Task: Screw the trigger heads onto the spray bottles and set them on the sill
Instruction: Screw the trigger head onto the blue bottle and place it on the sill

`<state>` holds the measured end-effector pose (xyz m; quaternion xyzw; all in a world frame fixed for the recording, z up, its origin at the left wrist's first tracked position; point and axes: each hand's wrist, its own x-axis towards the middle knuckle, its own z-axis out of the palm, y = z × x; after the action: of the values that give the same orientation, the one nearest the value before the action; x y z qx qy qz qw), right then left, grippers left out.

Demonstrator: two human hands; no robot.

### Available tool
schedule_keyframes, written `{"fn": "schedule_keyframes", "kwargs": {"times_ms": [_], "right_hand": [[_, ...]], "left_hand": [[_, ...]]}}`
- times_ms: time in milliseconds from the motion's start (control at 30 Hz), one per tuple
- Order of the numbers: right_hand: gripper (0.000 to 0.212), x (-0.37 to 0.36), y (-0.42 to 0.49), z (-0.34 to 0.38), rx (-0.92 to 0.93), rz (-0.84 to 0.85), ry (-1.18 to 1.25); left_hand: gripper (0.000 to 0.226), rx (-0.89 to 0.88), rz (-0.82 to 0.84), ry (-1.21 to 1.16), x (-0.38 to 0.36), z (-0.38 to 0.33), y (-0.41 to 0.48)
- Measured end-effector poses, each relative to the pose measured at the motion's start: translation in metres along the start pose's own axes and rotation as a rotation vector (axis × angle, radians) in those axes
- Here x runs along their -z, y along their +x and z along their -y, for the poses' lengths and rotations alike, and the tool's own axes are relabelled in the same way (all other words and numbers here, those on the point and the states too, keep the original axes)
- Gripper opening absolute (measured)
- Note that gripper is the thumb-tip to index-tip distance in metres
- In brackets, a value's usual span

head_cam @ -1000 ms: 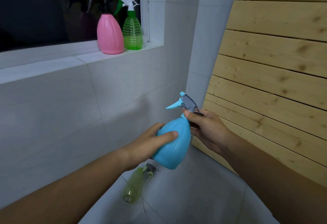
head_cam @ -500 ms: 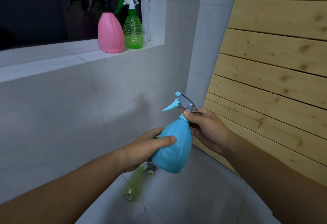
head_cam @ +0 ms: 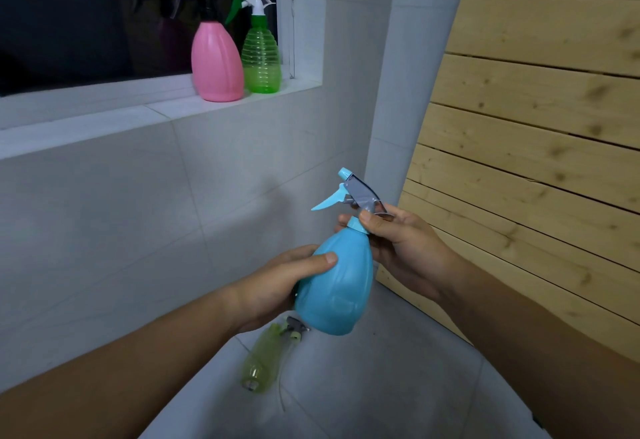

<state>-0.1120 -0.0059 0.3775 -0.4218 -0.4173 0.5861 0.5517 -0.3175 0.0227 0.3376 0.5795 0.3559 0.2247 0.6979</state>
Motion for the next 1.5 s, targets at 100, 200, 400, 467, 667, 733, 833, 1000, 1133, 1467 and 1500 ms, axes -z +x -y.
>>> {"fn": "schedule_keyframes", "kwargs": {"times_ms": [100, 200, 400, 467, 667, 733, 833, 1000, 1133, 1467, 1500], "right_hand": [[0.027, 0.0, 0.0, 0.0, 0.001, -0.025, 0.005], [0.026, 0.001, 0.001, 0.0, 0.006, -0.058, 0.0], [0.018, 0.001, 0.003, -0.004, 0.011, -0.122, -0.02], [0.018, 0.002, 0.004, -0.005, 0.002, -0.128, -0.032], [0.034, -0.008, 0.008, 0.008, 0.037, -0.109, -0.087], [0.042, -0.016, 0.009, 0.012, 0.055, -0.088, -0.167], [0.037, -0.034, 0.011, 0.019, 0.092, -0.036, -0.36], [0.044, -0.082, 0.04, 0.044, 0.231, 0.151, -0.479], [0.064, -0.125, 0.079, 0.077, 0.388, 0.245, -0.671], [0.081, -0.216, 0.175, 0.1, 0.521, 0.117, -0.748], [0.078, -0.222, 0.182, 0.097, 0.518, 0.105, -0.741]], "left_hand": [[0.058, -0.02, -0.02, 0.027, 0.0, 0.0, -0.001], [0.064, -0.048, -0.068, 0.021, -0.003, 0.0, -0.001], [0.061, -0.069, -0.146, 0.07, -0.016, -0.001, -0.001], [0.053, -0.057, -0.16, 0.07, -0.016, -0.002, -0.001], [0.056, -0.091, -0.246, -0.063, -0.016, -0.013, -0.003], [0.061, -0.167, -0.331, -0.121, -0.011, -0.022, -0.003], [0.066, -0.304, -0.443, -0.124, 0.003, -0.042, -0.01], [0.034, -0.442, -0.52, -0.154, 0.037, -0.08, -0.021], [0.03, -0.495, -0.536, -0.184, 0.079, -0.128, -0.033], [0.035, -0.483, -0.753, 0.094, 0.176, -0.202, -0.052], [0.034, -0.475, -0.78, 0.094, 0.183, -0.202, -0.052]]}}
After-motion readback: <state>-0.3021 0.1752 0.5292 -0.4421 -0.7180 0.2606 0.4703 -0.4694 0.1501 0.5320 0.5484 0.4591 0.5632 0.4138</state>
